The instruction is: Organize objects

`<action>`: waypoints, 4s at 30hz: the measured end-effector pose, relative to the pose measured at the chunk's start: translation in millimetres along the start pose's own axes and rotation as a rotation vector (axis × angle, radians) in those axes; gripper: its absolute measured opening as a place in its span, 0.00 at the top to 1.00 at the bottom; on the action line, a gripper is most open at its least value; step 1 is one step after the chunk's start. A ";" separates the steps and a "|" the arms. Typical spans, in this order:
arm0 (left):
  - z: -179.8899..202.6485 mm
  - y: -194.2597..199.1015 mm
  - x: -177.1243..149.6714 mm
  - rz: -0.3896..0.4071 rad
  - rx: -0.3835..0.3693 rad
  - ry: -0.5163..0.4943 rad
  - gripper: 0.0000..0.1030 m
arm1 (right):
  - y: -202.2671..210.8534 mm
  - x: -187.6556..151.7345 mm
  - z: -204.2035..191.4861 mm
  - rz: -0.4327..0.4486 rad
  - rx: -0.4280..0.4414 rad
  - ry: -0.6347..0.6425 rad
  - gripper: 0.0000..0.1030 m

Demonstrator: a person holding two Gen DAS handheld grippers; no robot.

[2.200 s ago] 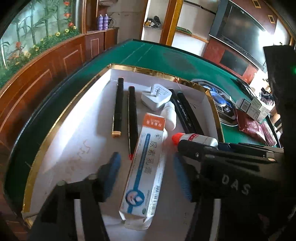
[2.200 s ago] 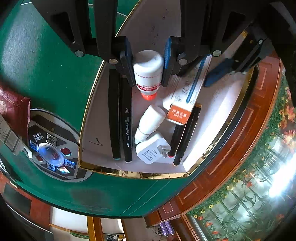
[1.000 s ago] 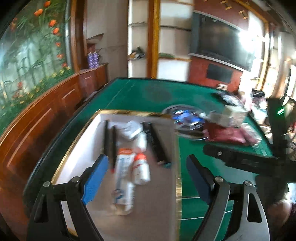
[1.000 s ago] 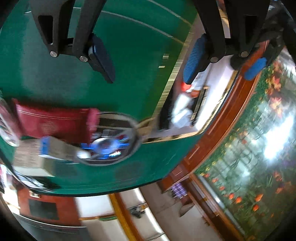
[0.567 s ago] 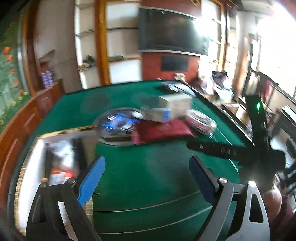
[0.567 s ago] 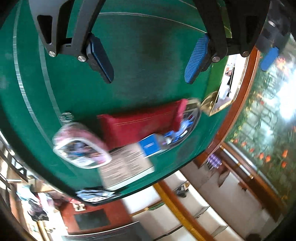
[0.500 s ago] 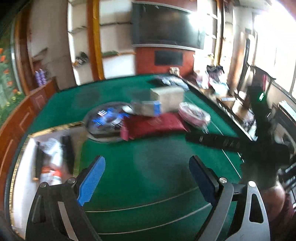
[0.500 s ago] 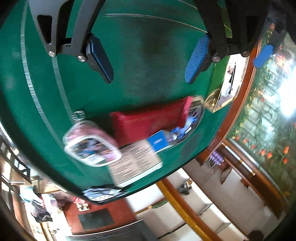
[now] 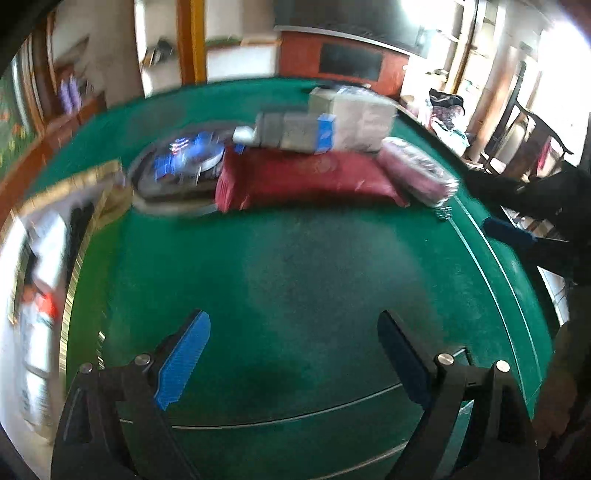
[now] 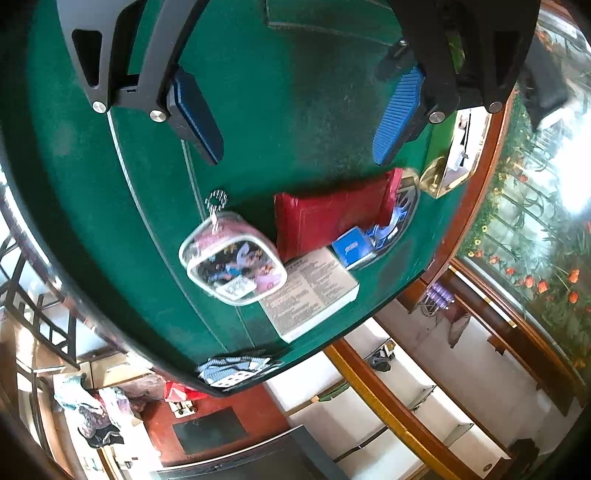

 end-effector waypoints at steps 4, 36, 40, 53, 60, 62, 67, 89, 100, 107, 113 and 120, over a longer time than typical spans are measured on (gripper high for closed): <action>-15.4 -5.0 -0.4 -0.004 -0.009 0.061 0.11 | -6.1 12.9 -3.4 0.005 -0.018 -0.004 0.15; -15.2 -15.1 2.7 0.070 0.028 0.047 0.00 | -100.3 77.4 -27.7 -0.019 0.077 -0.036 0.09; -19.2 -12.6 2.9 0.083 0.000 0.074 0.00 | -101.3 82.7 5.6 -0.044 0.183 -0.219 0.09; -17.8 -11.2 3.0 0.087 -0.008 0.081 0.00 | -88.1 88.0 21.0 0.048 -0.008 -0.187 0.07; -19.5 -9.6 3.0 0.093 -0.020 0.094 0.00 | -91.0 81.8 15.9 0.017 -0.005 -0.116 0.06; -20.6 -8.9 2.8 0.096 -0.027 0.101 0.00 | -87.6 74.2 14.0 -0.002 0.010 -0.107 0.06; -20.4 -8.3 2.8 0.095 -0.029 0.103 0.00 | -79.2 49.2 -1.2 -0.066 0.053 -0.032 0.04; -21.9 -9.3 3.8 0.099 -0.035 0.112 0.00 | -136.6 60.1 -71.4 -0.220 0.153 -0.004 0.04; -66.0 -2.0 7.0 0.157 -0.166 0.367 0.00 | -169.1 23.2 -114.2 -0.475 0.285 0.112 0.02; -67.4 -1.7 7.0 0.161 -0.169 0.386 0.00 | -92.0 -10.7 -104.8 -0.491 0.537 0.050 0.02; -56.2 -5.6 7.6 0.160 -0.071 0.310 0.00 | -38.7 14.5 -56.4 -0.036 0.164 0.069 0.02; -45.4 -19.6 18.5 0.098 0.064 0.260 0.00 | -56.6 24.3 -17.0 -0.014 0.167 -0.081 0.02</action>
Point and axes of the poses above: each gripper's, at about its wrist camera, not at the fingertips, and y roughly against the way its jaws point, z to its right, x to its top, the point moved 1 cm from there along -y, roughly the way its jaws point, and after that the axes turned 8 degrees about z, right-handed, at the moved point
